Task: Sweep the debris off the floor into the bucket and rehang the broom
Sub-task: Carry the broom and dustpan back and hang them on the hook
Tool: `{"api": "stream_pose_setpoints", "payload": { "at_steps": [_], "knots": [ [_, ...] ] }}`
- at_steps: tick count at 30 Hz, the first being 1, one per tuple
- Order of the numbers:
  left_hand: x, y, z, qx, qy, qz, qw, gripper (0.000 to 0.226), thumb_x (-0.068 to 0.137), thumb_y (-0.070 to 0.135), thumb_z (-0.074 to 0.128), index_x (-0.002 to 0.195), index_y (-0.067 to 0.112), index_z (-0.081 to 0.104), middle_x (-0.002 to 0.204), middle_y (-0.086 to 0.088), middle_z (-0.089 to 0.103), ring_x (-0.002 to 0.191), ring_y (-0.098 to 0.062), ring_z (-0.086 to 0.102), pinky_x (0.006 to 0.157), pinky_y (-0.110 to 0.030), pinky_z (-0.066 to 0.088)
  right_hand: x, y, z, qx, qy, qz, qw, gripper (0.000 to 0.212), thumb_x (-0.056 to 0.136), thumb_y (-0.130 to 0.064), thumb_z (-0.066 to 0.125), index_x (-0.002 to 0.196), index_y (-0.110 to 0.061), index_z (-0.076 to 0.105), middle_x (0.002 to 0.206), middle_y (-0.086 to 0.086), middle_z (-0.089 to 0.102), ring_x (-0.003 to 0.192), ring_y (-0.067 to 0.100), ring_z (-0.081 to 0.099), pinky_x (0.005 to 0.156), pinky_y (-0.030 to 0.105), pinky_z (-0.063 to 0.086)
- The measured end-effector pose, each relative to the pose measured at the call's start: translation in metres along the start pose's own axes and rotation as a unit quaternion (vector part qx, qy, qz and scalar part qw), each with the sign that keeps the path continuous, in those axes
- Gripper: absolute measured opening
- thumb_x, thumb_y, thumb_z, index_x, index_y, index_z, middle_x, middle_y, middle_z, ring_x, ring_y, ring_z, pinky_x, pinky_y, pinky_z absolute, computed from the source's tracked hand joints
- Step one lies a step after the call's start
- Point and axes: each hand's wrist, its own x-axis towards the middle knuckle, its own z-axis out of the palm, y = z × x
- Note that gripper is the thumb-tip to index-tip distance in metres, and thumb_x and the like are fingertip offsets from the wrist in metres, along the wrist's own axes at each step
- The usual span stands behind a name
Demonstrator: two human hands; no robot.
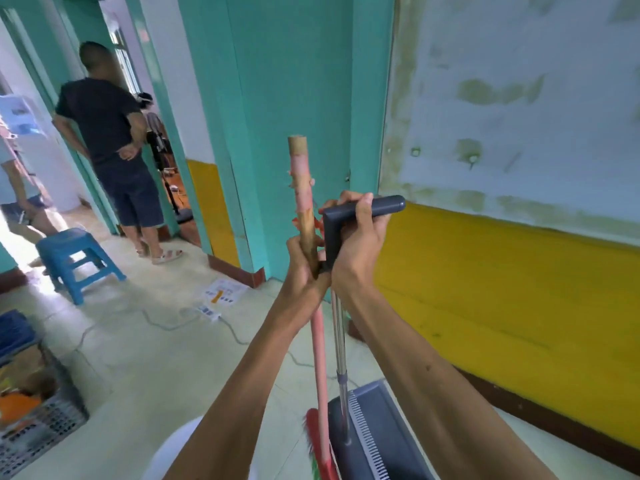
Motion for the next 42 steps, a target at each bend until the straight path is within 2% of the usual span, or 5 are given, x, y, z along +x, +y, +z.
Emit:
{"api": "stream_pose_setpoints", "payload": {
  "at_steps": [5, 12, 18, 24, 42],
  "knots": [
    [0.034, -0.027, 0.016, 0.005, -0.078, 0.003, 0.997, 0.063, 0.078, 0.0, 0.072, 0.115, 0.023, 0.026, 0.113, -0.001, 0.056, 0.095, 0.0, 0.065, 0.077, -0.018, 0.056, 0.043, 0.003, -0.005, 0.029, -0.008, 0.079, 0.996, 0.019, 0.106, -0.023, 0.044, 0.094, -0.009, 0.048, 0.078, 0.006, 0.059, 0.067, 0.027, 0.061, 0.066, 0.052, 0.058],
    [0.082, -0.032, 0.067, -0.089, 0.158, -0.026, 0.983, 0.031, 0.075, 0.038, 0.067, 0.099, 0.034, 0.048, 0.073, 0.004, 0.062, 0.068, -0.013, 0.065, 0.06, -0.033, 0.054, 0.084, 0.0, -0.027, 0.044, -0.038, 0.058, 0.997, 0.02, 0.092, 0.003, 0.055, 0.096, -0.01, 0.041, 0.082, 0.01, 0.056, 0.081, 0.025, 0.057, 0.087, 0.038, 0.047],
    [0.12, -0.065, 0.106, -0.088, 0.065, -0.009, 0.994, 0.058, 0.063, 0.011, 0.07, 0.087, 0.059, 0.049, 0.064, -0.004, 0.05, 0.048, -0.004, 0.048, 0.044, -0.019, 0.046, 0.119, -0.061, -0.1, -0.313, -0.122, -0.019, 0.942, 0.046, 0.079, 0.034, 0.033, 0.1, -0.004, 0.049, 0.113, 0.022, 0.059, 0.108, 0.034, 0.062, 0.095, 0.041, 0.051],
    [0.138, -0.103, 0.151, -0.101, -0.068, -0.011, 0.993, 0.042, 0.064, 0.005, 0.069, 0.091, 0.034, 0.056, 0.058, 0.01, 0.036, 0.049, -0.01, 0.038, 0.044, -0.024, 0.037, 0.199, -0.097, -0.107, -0.515, -0.209, 0.018, 0.831, 0.038, 0.096, 0.007, 0.058, 0.133, 0.008, 0.053, 0.132, 0.024, 0.061, 0.117, 0.032, 0.063, 0.097, 0.038, 0.053],
    [0.244, -0.173, 0.201, -0.119, -0.202, -0.052, 0.971, 0.044, 0.07, -0.002, 0.073, 0.085, 0.036, 0.058, 0.067, -0.025, 0.044, 0.049, -0.012, 0.037, 0.045, -0.029, 0.039, 0.323, -0.076, -0.163, -0.674, -0.129, 0.027, 0.727, 0.012, 0.077, -0.002, 0.084, 0.083, -0.012, 0.081, 0.073, 0.004, 0.079, 0.068, 0.012, 0.075, 0.067, 0.016, 0.057]
  ]
}}
